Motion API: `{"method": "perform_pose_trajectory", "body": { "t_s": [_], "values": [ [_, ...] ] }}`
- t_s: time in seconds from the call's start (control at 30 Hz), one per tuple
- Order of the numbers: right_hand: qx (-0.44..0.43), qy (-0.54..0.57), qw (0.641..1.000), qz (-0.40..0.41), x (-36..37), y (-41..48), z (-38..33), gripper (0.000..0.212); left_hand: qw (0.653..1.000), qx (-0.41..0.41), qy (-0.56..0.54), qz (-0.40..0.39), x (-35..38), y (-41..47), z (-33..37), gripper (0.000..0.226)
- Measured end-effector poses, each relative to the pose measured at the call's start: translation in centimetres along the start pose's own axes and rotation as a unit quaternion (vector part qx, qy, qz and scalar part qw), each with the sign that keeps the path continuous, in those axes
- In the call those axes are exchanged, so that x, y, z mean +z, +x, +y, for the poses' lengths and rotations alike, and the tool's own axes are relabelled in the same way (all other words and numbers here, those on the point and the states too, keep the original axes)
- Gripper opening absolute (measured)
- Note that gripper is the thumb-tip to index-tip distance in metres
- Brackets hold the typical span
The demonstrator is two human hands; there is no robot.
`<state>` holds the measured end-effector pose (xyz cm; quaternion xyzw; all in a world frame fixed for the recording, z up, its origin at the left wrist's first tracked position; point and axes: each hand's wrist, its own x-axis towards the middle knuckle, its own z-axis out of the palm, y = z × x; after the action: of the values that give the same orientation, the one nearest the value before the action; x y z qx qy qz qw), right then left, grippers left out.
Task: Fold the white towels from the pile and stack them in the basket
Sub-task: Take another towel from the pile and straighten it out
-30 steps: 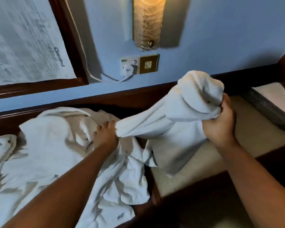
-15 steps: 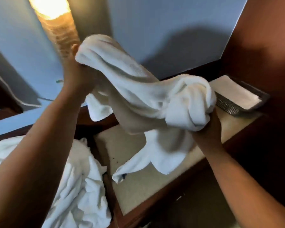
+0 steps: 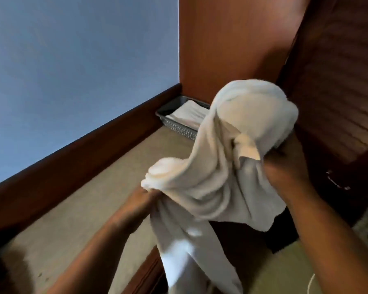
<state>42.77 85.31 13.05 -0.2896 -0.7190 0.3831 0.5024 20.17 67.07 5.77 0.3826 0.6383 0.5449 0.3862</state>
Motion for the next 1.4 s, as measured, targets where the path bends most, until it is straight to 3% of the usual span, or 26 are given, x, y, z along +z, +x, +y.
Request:
{"method": "perform_pose_trajectory", "body": {
  "t_s": [0.07,0.17,0.27,0.3,0.37,0.47,0.5,0.57,0.7,0.8,0.9,0.93,1.0,1.07,1.17,1.23,1.33,1.4],
  "values": [
    [0.069,0.028,0.997,-0.017,-1.4,-0.4,1.2,0.023,0.998,-0.009,-0.005,-0.067,1.7,-0.1,-1.6,0.061],
    [0.141,0.095,0.985,-0.038,-2.9,-0.8,2.7,0.025,0.986,-0.041,0.035,-0.157,5.2,0.8,-2.4,0.053],
    [0.206,0.118,0.969,-0.062,-2.9,-0.4,4.0,0.017,0.969,-0.006,0.126,-0.214,8.3,3.3,-1.6,0.044],
    [0.228,0.129,0.963,-0.064,-2.7,-0.2,4.3,0.018,0.955,-0.015,0.133,-0.264,8.4,3.7,-1.7,0.043],
    [0.259,0.144,0.954,-0.053,-2.3,0.5,5.5,0.021,0.952,-0.012,0.067,-0.299,9.3,5.4,-0.7,0.057],
    [0.288,0.182,0.939,-0.043,-1.6,2.6,7.4,0.028,0.951,-0.004,-0.138,-0.277,10.5,9.0,1.4,0.082],
    [0.288,0.191,0.937,-0.05,-1.4,3.6,8.1,0.032,0.95,0.007,-0.166,-0.266,10.3,10.3,1.8,0.085],
    [0.29,0.2,0.934,-0.061,-0.8,5.9,9.7,0.039,0.975,0.039,-0.121,-0.181,11.7,13.6,3.0,0.084],
    [0.276,0.156,0.949,0.002,1.0,11.1,12.5,0.061,0.996,0.082,-0.036,-0.005,14.7,20.2,5.6,0.036],
    [0.168,0.035,0.984,0.054,1.1,14.5,13.7,0.044,0.992,0.056,-0.036,0.104,15.8,23.5,7.5,0.014],
    [0.034,-0.059,0.996,0.061,0.6,17.7,14.1,0.023,0.986,0.011,-0.057,0.159,16.1,25.7,9.9,0.014],
    [0.003,-0.038,0.999,0.038,0.6,18.5,13.9,0.008,0.983,0.001,-0.064,0.175,16.2,26.2,10.5,0.016],
    [-0.038,0.005,0.998,-0.04,0.9,19.3,14.1,0.041,0.974,-0.017,-0.086,0.211,16.3,26.9,11.3,0.019],
    [-0.036,0.026,0.99,-0.137,1.3,20.1,14.9,0.053,0.963,0.002,-0.088,0.256,16.2,27.0,11.7,0.024],
    [-0.081,0.0,0.982,-0.17,2.5,20.8,16.9,0.028,0.946,0.011,-0.083,0.315,16.2,25.4,11.2,0.026],
    [-0.097,0.018,0.981,-0.165,2.7,21.2,17.7,0.027,0.941,0.015,-0.045,0.335,16.8,23.2,10.6,0.025],
    [-0.096,0.082,0.972,-0.196,1.8,21.3,17.5,0.02,0.931,0.033,0.062,0.359,18.5,19.6,9.0,0.028],
    [-0.118,0.123,0.951,-0.257,0.8,20.7,16.8,0.022,0.891,0.04,0.179,0.415,20.1,16.9,7.8,0.035]
  ]
}}
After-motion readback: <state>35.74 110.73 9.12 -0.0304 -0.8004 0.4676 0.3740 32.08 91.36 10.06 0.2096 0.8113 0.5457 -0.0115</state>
